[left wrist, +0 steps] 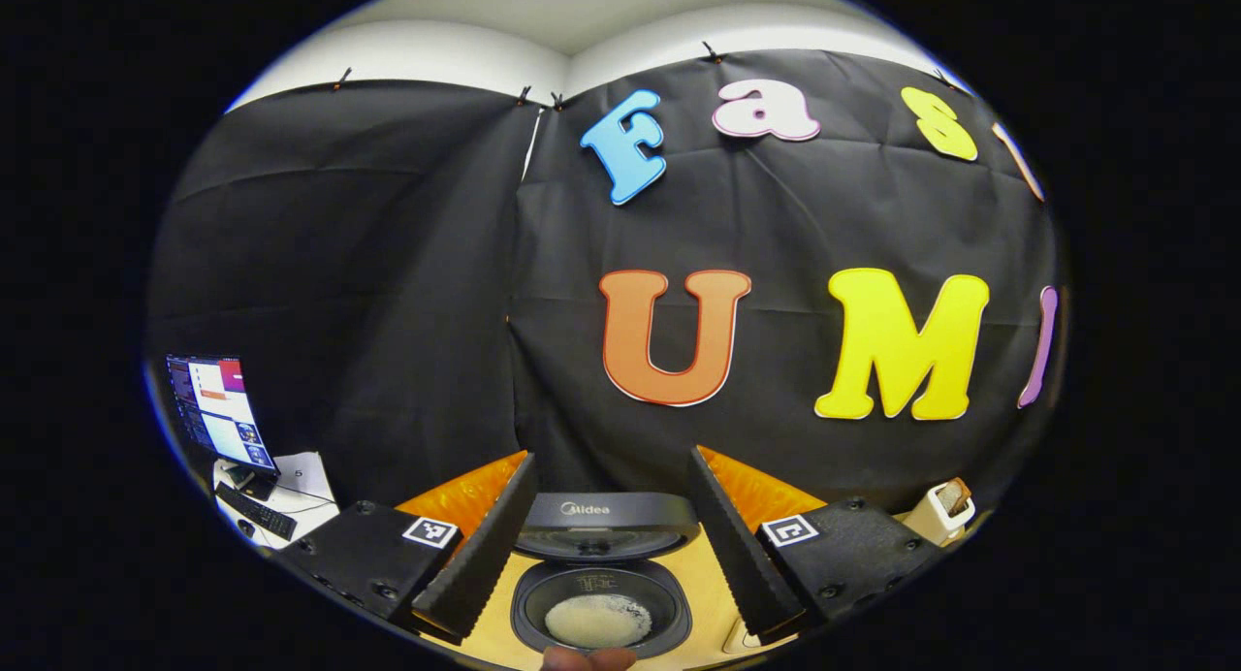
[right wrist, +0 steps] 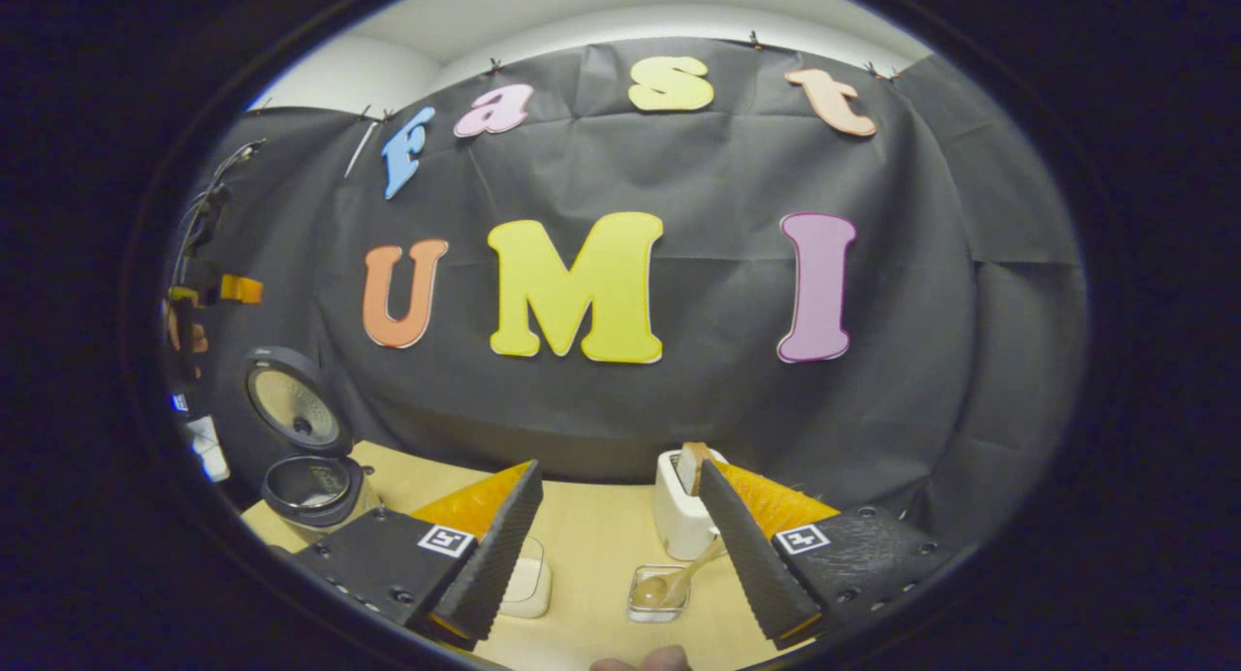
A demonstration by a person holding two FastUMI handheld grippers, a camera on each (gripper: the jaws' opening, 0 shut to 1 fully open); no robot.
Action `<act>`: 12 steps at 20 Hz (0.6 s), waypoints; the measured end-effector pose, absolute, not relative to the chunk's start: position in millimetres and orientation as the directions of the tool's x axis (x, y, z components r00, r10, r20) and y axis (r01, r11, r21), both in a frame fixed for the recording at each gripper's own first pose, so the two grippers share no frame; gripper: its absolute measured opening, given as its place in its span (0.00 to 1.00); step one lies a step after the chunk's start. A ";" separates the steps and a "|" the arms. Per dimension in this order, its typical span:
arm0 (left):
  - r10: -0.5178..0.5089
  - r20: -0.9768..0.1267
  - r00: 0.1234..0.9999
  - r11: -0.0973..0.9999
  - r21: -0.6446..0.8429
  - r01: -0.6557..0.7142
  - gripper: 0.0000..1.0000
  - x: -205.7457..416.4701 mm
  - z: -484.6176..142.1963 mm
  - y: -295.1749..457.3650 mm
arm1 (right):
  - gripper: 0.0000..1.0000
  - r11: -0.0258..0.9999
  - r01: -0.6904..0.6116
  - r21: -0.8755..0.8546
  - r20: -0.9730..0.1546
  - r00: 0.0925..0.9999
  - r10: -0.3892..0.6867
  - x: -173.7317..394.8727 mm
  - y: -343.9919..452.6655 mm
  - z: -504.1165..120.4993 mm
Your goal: Close the left gripper, press the button to open the rice cooker; take a wooden spoon from the chopstick holder with the right hand, scoop a spoonful of rice and pour it into the rice cooker, then put the wooden spoon back into the chopstick holder.
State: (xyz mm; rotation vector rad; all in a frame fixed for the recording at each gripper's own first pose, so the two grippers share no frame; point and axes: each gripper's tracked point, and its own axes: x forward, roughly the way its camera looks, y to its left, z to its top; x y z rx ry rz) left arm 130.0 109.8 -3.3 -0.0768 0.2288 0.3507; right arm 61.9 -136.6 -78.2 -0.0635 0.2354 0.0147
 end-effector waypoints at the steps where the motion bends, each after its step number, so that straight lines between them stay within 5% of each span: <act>1: 0.330 -0.267 0.906 0.937 -0.026 -0.349 0.98 138.2 -9.0 116.8 | 0.97 0.996 -0.026 -0.081 -0.232 0.973 0.006 59.1 -134.9 -77.4; 12: 0.276 -0.543 0.793 0.937 -0.031 -0.347 0.98 192.4 -86.4 154.1 | 0.95 0.987 0.061 -0.150 -0.225 0.970 -0.094 25.5 -150.3 -75.2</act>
